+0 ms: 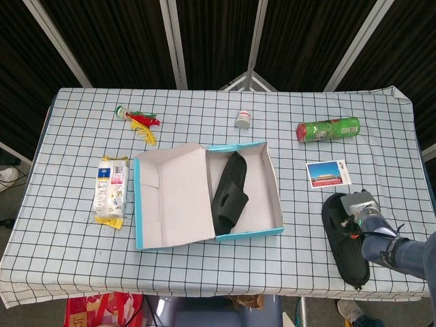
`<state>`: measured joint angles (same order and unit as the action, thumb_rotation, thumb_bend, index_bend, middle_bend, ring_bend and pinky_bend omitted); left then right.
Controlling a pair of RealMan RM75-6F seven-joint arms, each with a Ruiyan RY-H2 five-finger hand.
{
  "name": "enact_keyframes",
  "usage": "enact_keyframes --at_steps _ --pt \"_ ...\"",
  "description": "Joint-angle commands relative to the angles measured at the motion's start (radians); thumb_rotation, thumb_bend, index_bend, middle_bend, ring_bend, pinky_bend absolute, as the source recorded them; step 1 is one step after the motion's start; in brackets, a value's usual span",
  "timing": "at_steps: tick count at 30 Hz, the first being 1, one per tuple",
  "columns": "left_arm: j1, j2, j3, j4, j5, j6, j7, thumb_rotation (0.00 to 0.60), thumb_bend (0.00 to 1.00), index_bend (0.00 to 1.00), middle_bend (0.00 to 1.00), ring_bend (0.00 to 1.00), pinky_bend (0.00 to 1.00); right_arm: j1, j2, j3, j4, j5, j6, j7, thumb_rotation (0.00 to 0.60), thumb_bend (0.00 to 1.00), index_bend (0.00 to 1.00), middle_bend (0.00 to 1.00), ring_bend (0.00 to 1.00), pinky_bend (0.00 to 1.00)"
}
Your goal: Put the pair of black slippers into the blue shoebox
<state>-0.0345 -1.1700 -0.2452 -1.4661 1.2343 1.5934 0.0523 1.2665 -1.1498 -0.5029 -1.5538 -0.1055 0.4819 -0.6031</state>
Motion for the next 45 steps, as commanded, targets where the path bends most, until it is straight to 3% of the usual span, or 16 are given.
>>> enact_keyframes --at_steps 1,12,21,33,45 --pt "-0.001 -0.001 0.000 0.001 0.000 -0.002 0.000 0.600 0.25 0.09 0.00 0.02 0.10 0.007 -0.012 -0.001 0.014 -0.006 -0.008 0.018 0.600 0.02 0.19 0.18 0.10 0.00" --pt "-0.008 -0.005 -0.002 0.008 -0.010 -0.017 0.007 0.600 0.25 0.09 0.00 0.02 0.10 0.042 -0.037 -0.044 0.044 -0.014 -0.038 0.071 0.600 0.03 0.36 0.33 0.16 0.00" --pt "-0.013 -0.010 0.000 0.008 -0.009 -0.021 0.014 0.600 0.25 0.10 0.00 0.02 0.10 0.038 -0.034 -0.053 0.047 -0.065 -0.031 0.131 0.600 0.28 0.48 0.41 0.21 0.00" --pt "-0.015 -0.011 0.001 0.008 -0.009 -0.022 0.016 0.600 0.25 0.10 0.00 0.02 0.10 -0.018 -0.001 -0.024 0.032 -0.183 0.007 0.198 0.600 0.48 0.53 0.48 0.27 0.00" --pt "-0.016 -0.012 0.002 0.007 -0.011 -0.024 0.016 0.600 0.25 0.10 0.00 0.02 0.10 -0.008 0.031 -0.030 0.006 -0.209 0.022 0.206 0.600 0.51 0.56 0.50 0.28 0.00"
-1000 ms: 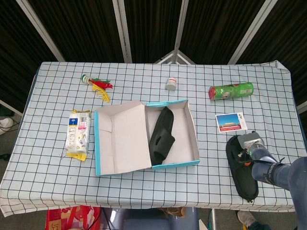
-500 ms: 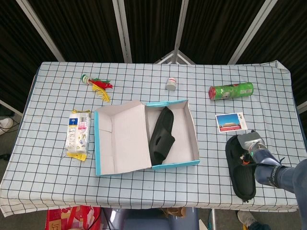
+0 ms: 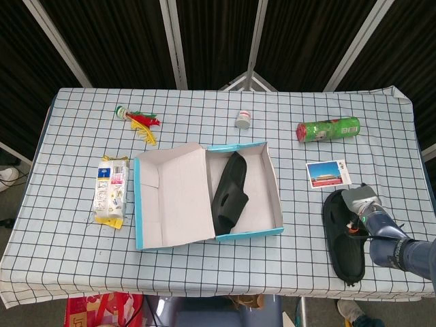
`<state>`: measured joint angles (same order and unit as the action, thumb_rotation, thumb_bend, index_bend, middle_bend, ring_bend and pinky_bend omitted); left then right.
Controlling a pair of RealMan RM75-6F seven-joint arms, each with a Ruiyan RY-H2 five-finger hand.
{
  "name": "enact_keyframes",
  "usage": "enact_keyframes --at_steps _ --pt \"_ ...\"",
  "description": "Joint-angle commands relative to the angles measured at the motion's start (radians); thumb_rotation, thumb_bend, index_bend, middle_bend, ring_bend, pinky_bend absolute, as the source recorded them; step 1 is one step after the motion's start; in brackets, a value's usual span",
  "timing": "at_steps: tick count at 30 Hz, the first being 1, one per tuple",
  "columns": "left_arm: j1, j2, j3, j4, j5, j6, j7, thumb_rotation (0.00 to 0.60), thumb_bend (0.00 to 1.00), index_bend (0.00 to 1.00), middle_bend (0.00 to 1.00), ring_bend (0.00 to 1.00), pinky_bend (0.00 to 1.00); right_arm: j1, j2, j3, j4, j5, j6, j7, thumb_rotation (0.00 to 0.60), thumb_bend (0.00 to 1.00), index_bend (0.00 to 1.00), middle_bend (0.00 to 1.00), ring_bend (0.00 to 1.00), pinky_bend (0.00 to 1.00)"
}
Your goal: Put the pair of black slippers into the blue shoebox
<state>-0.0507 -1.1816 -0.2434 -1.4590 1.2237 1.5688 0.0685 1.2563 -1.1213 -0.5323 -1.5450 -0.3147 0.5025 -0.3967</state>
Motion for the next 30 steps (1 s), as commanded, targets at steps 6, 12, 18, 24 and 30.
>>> enact_keyframes --at_steps 6,12,18,24,30 --pt "-0.001 0.001 0.000 0.000 -0.002 -0.003 0.000 0.600 0.25 0.10 0.00 0.02 0.10 0.020 0.010 -0.010 -0.010 0.014 -0.003 0.000 0.600 0.52 0.56 0.50 0.29 0.00" --pt "-0.001 0.001 0.000 0.002 -0.003 -0.005 -0.004 0.600 0.25 0.10 0.00 0.02 0.10 0.047 0.043 -0.007 -0.027 0.025 -0.024 0.018 0.600 0.53 0.56 0.50 0.28 0.00" --pt "0.000 0.002 -0.001 0.003 -0.002 -0.005 -0.011 0.600 0.25 0.10 0.00 0.02 0.10 0.083 0.113 0.014 -0.062 0.020 -0.040 0.054 0.600 0.53 0.57 0.50 0.28 0.00" --pt "0.000 0.005 0.001 0.003 0.001 -0.007 -0.020 0.600 0.25 0.10 0.00 0.02 0.10 0.091 0.211 0.069 -0.115 -0.019 -0.042 0.118 0.600 0.53 0.57 0.50 0.29 0.00" --pt "-0.002 0.007 0.004 0.005 0.005 -0.015 -0.032 0.600 0.25 0.10 0.00 0.02 0.10 0.087 0.362 0.198 -0.184 -0.065 -0.102 0.251 0.600 0.53 0.57 0.50 0.28 0.00"
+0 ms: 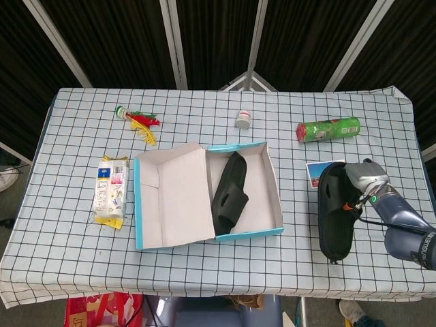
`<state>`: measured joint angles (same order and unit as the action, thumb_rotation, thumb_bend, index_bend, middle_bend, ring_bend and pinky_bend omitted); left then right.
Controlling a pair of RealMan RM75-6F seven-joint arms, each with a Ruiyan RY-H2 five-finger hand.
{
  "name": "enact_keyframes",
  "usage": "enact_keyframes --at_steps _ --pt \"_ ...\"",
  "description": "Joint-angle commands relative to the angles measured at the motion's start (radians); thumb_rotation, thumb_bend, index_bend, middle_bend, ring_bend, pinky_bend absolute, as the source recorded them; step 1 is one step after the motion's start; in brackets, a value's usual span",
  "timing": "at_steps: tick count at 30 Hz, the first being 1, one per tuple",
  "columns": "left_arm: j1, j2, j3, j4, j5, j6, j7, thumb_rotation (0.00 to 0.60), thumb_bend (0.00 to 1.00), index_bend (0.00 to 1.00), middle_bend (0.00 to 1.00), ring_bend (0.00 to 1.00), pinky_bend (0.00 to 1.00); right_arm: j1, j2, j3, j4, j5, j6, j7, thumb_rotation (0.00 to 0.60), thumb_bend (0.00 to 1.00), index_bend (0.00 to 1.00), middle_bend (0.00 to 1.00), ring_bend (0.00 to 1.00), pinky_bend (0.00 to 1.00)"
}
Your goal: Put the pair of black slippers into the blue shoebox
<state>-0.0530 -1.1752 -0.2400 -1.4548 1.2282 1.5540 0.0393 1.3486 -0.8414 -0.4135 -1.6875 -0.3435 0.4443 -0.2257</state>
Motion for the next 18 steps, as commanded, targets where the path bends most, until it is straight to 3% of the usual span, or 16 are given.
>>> enact_keyframes --at_steps 1,7,9,13,15,18 --pt "0.001 0.001 0.000 0.000 0.001 0.001 -0.005 0.600 0.25 0.10 0.00 0.02 0.10 -0.010 0.098 0.100 -0.046 -0.048 -0.054 0.098 0.600 0.53 0.57 0.50 0.28 0.00" --pt "0.004 0.005 0.000 -0.003 0.003 0.004 -0.016 0.600 0.25 0.10 0.00 0.02 0.10 -0.056 0.165 0.240 -0.071 -0.104 -0.127 0.224 0.600 0.53 0.58 0.51 0.29 0.00" --pt "0.003 0.007 0.005 -0.006 0.010 0.001 -0.019 0.600 0.25 0.10 0.00 0.02 0.10 -0.118 0.166 0.372 -0.084 -0.135 -0.174 0.338 0.600 0.54 0.58 0.51 0.29 0.00" --pt "0.004 0.009 0.008 -0.009 0.018 0.004 -0.020 0.600 0.25 0.10 0.00 0.02 0.10 -0.266 0.117 0.555 -0.071 -0.279 -0.185 0.440 0.600 0.55 0.59 0.51 0.29 0.00" --pt "0.005 0.010 0.007 -0.011 0.018 0.007 -0.021 0.600 0.25 0.10 0.00 0.02 0.10 -0.339 0.075 0.635 -0.055 -0.359 -0.178 0.484 0.600 0.55 0.60 0.51 0.29 0.00" --pt "0.007 0.011 0.007 -0.012 0.019 0.012 -0.021 0.600 0.25 0.10 0.00 0.02 0.10 -0.407 0.013 0.714 -0.019 -0.452 -0.173 0.529 0.600 0.55 0.61 0.51 0.29 0.00"
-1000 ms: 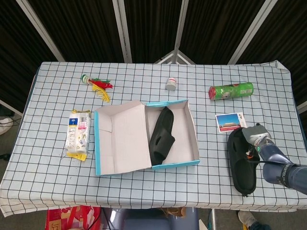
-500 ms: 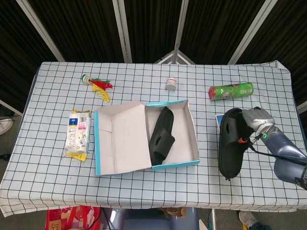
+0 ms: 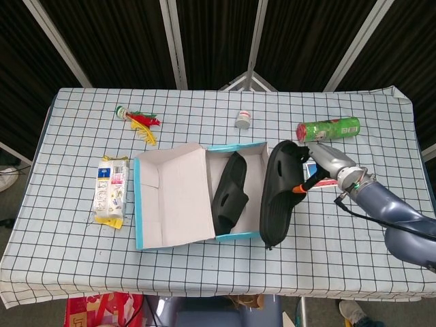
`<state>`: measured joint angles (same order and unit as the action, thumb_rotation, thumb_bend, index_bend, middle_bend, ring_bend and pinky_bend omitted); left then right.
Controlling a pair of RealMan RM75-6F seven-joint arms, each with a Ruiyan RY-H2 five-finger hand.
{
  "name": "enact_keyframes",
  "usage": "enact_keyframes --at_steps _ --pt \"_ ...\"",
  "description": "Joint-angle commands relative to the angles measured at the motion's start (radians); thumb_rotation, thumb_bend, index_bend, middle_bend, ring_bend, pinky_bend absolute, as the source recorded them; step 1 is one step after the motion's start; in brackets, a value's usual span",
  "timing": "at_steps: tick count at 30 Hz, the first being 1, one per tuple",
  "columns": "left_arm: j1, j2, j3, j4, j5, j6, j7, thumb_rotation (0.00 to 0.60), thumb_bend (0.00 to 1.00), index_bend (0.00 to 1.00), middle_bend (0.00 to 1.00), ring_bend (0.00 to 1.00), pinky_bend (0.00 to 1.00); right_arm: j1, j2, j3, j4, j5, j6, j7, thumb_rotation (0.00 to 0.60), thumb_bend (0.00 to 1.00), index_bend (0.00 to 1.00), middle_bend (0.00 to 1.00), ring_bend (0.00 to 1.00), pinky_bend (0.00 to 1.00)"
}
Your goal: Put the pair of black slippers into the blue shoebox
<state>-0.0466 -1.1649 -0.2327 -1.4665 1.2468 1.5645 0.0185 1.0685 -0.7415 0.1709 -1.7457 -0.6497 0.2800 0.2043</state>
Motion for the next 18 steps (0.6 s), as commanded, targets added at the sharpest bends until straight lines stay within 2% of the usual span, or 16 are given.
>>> enact_keyframes --at_steps 1,6,10,15,18 --pt "0.001 0.000 0.000 -0.001 0.002 0.002 0.000 0.600 0.25 0.10 0.00 0.02 0.10 -0.144 -0.106 0.149 0.052 -0.176 -0.008 0.110 0.600 0.56 0.61 0.51 0.29 0.00" --pt "0.001 -0.001 0.002 -0.002 0.002 0.005 0.008 0.600 0.25 0.10 0.00 0.02 0.10 -0.224 -0.235 0.234 0.140 -0.349 0.035 0.172 0.600 0.56 0.61 0.51 0.29 0.00" --pt "0.000 -0.003 0.000 0.000 -0.003 0.003 0.015 0.600 0.25 0.10 0.00 0.02 0.10 -0.274 -0.311 0.274 0.192 -0.484 0.095 0.243 0.600 0.57 0.61 0.51 0.29 0.00" --pt "-0.002 -0.006 -0.001 0.001 -0.011 0.000 0.026 0.600 0.25 0.10 0.00 0.02 0.10 -0.307 -0.386 0.279 0.261 -0.647 0.192 0.357 0.600 0.58 0.62 0.51 0.29 0.00" --pt "-0.003 -0.007 -0.001 0.001 -0.012 -0.001 0.032 0.600 0.25 0.10 0.00 0.02 0.10 -0.307 -0.406 0.267 0.292 -0.707 0.222 0.412 0.600 0.58 0.62 0.51 0.29 0.00"
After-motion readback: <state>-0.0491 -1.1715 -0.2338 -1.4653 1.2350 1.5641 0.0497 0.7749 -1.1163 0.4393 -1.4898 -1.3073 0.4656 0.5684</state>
